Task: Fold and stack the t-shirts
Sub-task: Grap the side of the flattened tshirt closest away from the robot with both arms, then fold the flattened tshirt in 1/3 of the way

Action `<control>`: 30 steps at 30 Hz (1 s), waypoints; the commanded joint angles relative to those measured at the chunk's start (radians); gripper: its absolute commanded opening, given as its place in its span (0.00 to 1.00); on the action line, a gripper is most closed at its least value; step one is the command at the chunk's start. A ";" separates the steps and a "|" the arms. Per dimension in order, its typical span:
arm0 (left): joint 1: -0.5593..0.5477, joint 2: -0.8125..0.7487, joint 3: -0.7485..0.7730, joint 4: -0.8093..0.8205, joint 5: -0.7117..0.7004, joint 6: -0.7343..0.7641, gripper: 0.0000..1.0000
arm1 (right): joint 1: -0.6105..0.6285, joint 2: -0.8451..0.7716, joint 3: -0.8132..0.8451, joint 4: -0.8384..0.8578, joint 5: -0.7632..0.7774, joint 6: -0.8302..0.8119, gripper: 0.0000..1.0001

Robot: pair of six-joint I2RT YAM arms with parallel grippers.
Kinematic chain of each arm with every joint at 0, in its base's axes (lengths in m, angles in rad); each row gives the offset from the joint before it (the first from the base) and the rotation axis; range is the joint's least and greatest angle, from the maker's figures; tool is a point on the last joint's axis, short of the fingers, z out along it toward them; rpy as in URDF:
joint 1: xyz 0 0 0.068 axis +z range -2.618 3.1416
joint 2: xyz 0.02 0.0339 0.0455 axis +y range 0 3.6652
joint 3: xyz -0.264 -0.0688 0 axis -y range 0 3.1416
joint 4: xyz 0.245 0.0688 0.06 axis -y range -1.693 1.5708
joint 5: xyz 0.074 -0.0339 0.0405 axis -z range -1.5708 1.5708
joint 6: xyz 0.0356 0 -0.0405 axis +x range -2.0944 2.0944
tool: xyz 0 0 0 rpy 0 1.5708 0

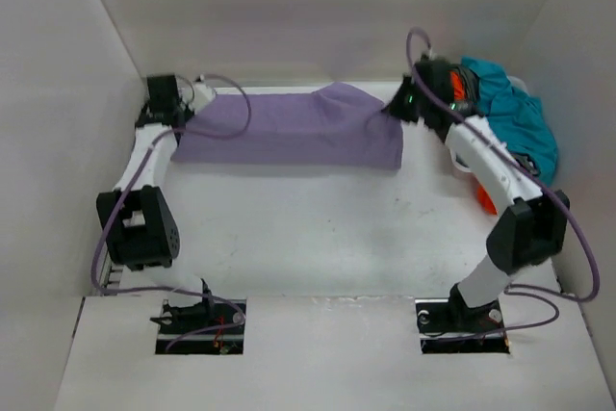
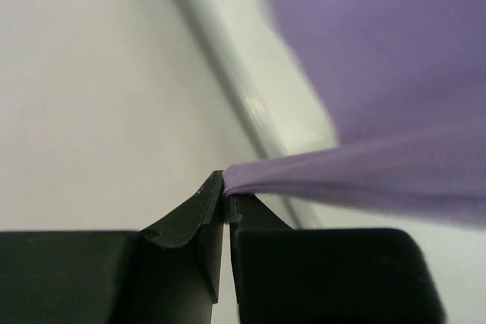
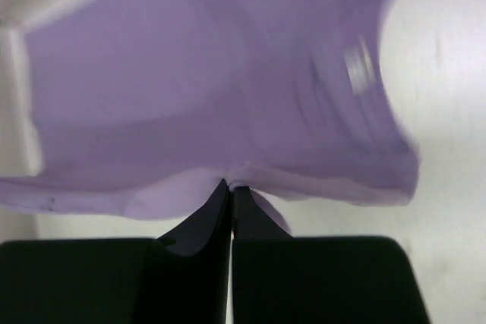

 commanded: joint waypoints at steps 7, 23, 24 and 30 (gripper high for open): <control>0.013 0.165 0.995 -0.168 0.024 -0.114 0.00 | -0.148 0.229 1.177 -0.290 -0.056 -0.220 0.00; 0.041 -0.391 -0.332 -0.249 0.012 0.093 0.00 | 0.130 -0.722 -0.626 -0.055 0.067 0.139 0.00; 0.047 -0.397 -0.353 -0.261 0.010 0.094 0.00 | 0.157 -0.736 -0.658 -0.055 0.072 0.169 0.00; 0.081 -0.435 -0.507 -0.333 -0.005 0.094 0.01 | 0.310 -0.693 -0.795 0.029 0.066 0.286 0.02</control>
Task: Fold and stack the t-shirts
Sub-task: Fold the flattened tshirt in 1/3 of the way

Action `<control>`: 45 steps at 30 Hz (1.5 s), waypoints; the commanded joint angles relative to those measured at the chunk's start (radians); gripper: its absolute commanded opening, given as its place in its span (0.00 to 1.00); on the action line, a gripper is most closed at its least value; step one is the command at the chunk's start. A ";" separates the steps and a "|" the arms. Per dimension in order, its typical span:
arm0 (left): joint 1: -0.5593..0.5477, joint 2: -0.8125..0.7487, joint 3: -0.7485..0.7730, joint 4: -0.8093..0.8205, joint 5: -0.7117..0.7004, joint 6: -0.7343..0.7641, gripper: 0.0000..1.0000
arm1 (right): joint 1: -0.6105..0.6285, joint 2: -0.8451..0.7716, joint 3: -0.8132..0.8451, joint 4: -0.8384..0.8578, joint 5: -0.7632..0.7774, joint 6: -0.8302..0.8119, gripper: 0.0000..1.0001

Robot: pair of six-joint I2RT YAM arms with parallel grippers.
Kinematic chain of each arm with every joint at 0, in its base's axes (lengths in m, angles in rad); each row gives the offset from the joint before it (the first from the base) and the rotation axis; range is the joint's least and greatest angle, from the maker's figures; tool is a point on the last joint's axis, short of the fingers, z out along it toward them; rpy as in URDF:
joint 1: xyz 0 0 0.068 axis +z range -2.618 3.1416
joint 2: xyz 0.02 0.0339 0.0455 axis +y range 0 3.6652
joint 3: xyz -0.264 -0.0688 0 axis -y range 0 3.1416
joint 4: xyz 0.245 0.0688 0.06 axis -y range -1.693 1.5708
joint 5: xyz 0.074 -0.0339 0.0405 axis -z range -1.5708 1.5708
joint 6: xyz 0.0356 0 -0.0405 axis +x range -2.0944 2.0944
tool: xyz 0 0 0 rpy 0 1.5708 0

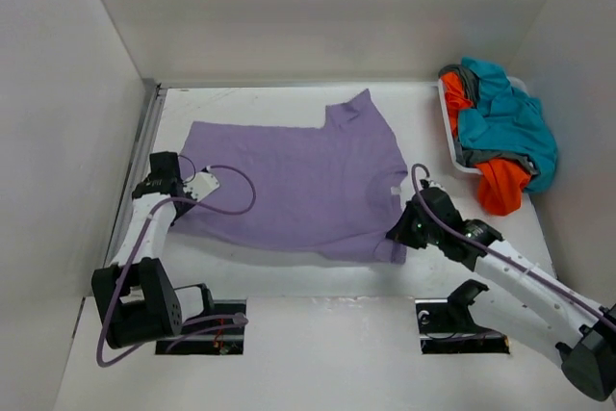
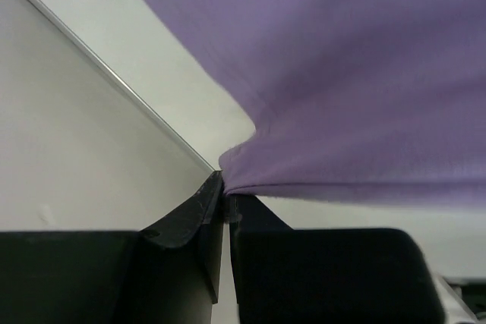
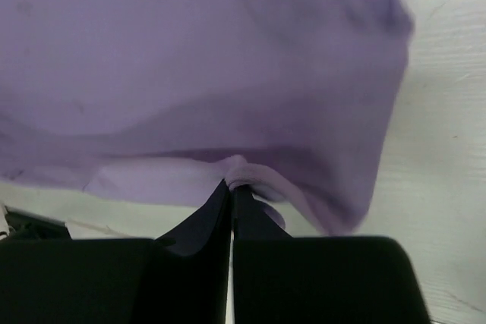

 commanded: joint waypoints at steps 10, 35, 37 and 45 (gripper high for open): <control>0.033 -0.019 -0.024 -0.036 -0.021 0.004 0.04 | -0.104 0.224 0.032 0.341 -0.106 -0.073 0.03; 0.002 0.285 0.096 0.041 -0.237 -0.160 0.29 | -0.213 0.522 0.133 0.381 -0.068 -0.191 0.33; 0.045 0.302 0.125 0.058 -0.267 -0.174 0.37 | -0.233 0.491 0.147 0.335 -0.030 -0.205 0.43; 0.103 0.162 0.145 -0.025 -0.148 -0.073 0.64 | -0.228 0.130 0.066 -0.042 0.099 -0.095 0.60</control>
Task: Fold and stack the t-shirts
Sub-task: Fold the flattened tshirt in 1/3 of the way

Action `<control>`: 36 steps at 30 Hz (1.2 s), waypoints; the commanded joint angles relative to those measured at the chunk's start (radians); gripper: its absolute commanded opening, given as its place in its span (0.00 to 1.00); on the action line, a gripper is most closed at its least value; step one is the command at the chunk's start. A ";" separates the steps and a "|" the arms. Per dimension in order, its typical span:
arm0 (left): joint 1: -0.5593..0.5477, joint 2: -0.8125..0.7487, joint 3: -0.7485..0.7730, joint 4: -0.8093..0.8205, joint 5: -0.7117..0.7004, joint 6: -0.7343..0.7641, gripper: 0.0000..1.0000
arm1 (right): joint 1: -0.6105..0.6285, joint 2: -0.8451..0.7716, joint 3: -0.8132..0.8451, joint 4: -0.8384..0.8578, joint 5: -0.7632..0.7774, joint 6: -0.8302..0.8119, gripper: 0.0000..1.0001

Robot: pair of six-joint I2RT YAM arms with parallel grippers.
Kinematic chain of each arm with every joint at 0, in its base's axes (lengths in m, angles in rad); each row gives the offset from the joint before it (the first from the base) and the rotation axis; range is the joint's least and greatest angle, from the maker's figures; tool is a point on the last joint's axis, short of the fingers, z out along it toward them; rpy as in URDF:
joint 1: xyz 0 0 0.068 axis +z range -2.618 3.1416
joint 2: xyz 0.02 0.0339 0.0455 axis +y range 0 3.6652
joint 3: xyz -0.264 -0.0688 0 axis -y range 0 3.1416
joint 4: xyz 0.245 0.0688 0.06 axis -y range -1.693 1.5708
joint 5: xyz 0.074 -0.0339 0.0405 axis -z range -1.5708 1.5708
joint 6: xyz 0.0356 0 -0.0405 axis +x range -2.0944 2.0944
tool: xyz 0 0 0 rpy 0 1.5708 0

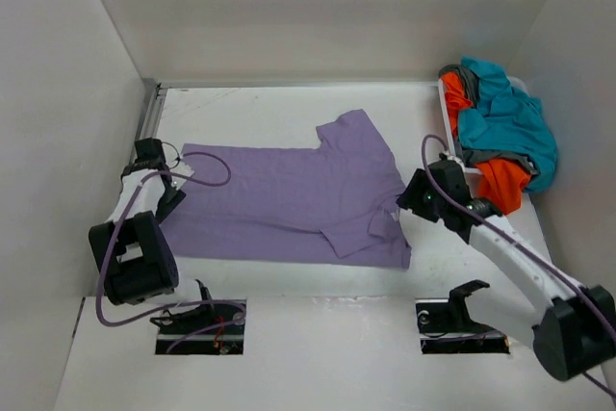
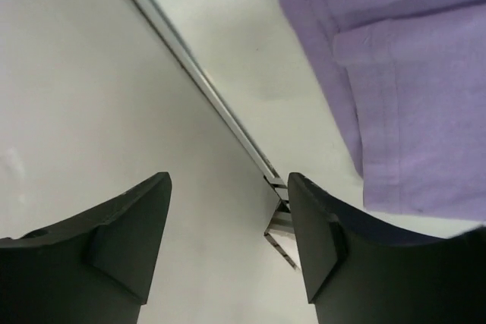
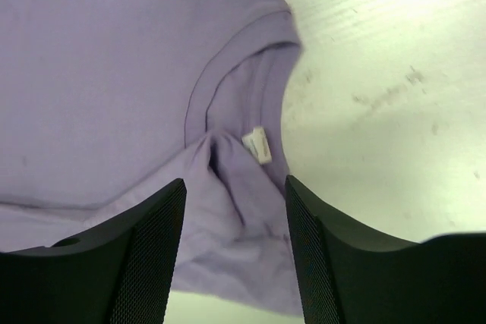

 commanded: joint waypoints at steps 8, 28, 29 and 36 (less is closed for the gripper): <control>-0.044 0.003 0.026 -0.050 0.071 0.042 0.68 | 0.234 -0.144 -0.071 -0.335 0.087 0.334 0.61; -0.116 0.272 0.092 -0.019 0.129 -0.102 0.33 | 0.244 -0.033 -0.114 -0.315 0.096 0.409 0.22; -0.118 0.279 0.103 -0.016 0.140 -0.119 0.24 | 0.221 -0.024 -0.108 -0.304 0.092 0.388 0.11; -0.044 0.367 0.236 0.001 0.108 -0.168 0.11 | 0.026 0.091 -0.032 -0.201 0.082 0.192 0.05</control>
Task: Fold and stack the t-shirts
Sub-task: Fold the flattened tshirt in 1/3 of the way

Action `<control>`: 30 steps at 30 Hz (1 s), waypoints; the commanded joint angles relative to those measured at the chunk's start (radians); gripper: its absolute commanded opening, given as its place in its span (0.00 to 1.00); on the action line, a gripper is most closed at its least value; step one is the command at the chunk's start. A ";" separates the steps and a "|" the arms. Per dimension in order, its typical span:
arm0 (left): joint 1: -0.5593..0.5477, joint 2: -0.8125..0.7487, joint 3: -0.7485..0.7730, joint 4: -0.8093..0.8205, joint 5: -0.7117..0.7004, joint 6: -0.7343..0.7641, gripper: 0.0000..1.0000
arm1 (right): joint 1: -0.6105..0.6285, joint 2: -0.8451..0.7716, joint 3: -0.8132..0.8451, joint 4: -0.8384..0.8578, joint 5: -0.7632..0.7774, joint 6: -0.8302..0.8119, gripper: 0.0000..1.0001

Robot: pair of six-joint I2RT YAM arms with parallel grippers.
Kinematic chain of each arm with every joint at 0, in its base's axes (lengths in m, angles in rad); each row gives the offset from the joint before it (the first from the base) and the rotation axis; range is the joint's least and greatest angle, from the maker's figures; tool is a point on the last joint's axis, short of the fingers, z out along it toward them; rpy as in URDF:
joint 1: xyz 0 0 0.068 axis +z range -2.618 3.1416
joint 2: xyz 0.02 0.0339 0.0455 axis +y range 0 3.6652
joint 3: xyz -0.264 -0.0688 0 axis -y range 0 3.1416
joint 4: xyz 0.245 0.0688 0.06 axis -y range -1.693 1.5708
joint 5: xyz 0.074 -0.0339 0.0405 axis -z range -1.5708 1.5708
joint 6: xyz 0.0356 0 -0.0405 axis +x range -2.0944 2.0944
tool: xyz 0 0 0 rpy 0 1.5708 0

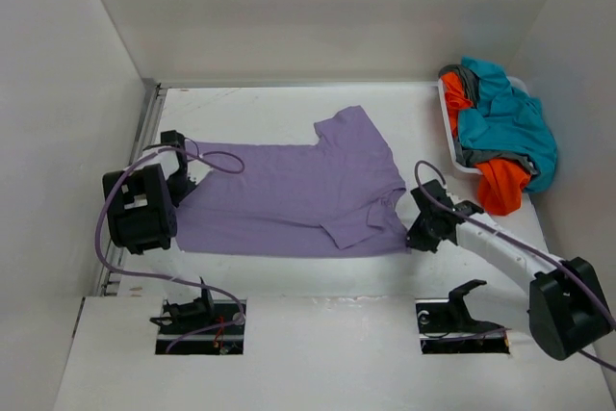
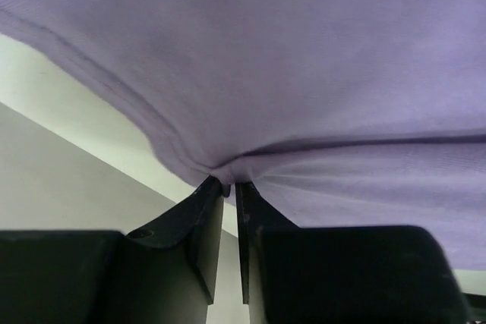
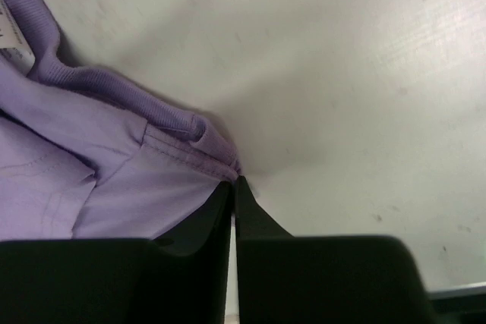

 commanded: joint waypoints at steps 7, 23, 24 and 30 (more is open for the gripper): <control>0.064 -0.048 0.045 0.054 0.002 -0.056 0.52 | -0.059 -0.020 0.121 -0.003 0.054 -0.159 0.34; 0.022 -0.179 0.028 0.054 -0.067 -0.039 0.64 | 0.251 0.337 0.538 0.038 0.244 -0.417 0.37; 0.022 -0.185 0.022 0.057 -0.067 -0.038 0.64 | 0.265 0.387 0.571 0.045 0.237 -0.426 0.37; 0.035 -0.203 -0.026 0.066 -0.066 -0.033 0.64 | 0.280 0.522 0.629 0.042 0.212 -0.423 0.36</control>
